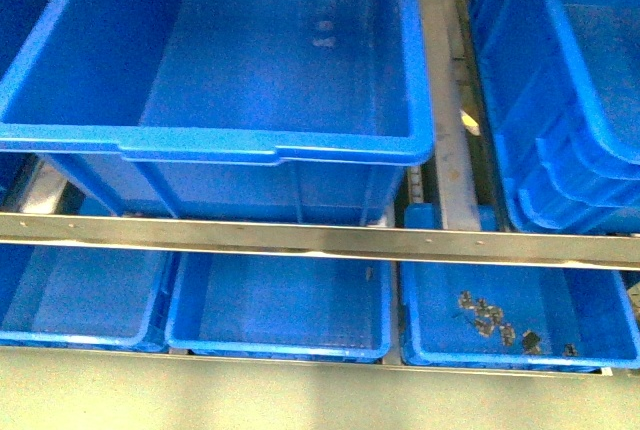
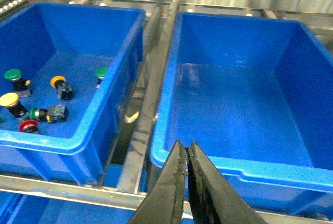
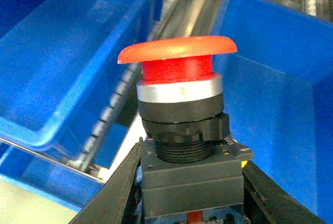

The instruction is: Pick red and yellow buttons and place in box

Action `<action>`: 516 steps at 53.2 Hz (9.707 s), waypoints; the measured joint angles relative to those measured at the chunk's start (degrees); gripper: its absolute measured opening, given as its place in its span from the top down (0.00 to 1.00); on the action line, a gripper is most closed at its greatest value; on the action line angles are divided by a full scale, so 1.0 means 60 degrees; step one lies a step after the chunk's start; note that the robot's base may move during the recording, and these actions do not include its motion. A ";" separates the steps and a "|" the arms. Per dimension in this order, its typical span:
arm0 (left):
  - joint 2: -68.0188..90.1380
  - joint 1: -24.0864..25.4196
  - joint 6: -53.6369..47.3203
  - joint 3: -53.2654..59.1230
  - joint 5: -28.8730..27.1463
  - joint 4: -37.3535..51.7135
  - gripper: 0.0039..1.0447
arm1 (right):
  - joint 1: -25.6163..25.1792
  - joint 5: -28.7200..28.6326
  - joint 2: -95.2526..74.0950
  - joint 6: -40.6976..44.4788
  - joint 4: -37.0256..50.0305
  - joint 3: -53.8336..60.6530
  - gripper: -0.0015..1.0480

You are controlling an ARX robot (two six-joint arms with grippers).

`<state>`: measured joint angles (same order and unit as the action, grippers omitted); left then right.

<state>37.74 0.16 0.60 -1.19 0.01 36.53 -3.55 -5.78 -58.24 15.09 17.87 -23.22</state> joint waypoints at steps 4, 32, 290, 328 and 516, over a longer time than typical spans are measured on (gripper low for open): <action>-0.0517 -0.0007 0.0000 0.0000 -0.0004 -0.0466 0.98 | 0.0004 -0.0004 0.0015 -0.0022 0.0000 0.0018 0.66; -0.1668 -0.0018 0.0000 0.0007 0.0018 -0.1406 0.18 | 0.0401 0.0219 -0.0069 -0.0127 0.0091 0.0087 0.66; -0.1668 -0.0018 -0.0022 0.0007 -0.0004 -0.1406 0.07 | 0.0557 0.0965 -0.0153 -0.2554 0.5599 0.2736 0.96; -0.1668 -0.0018 -0.0022 0.0007 -0.0004 -0.1406 0.07 | 0.0557 0.0965 0.4739 -0.2550 0.1923 0.3665 0.96; -0.6149 -0.0022 -0.0066 0.0007 -0.0004 -0.6094 0.07 | 0.0590 0.0969 0.9672 -0.2543 -0.2987 0.3665 0.07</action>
<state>0.84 0.03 0.21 -1.15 -0.01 -0.03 -0.01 0.03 -0.21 -0.16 -0.05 -1.23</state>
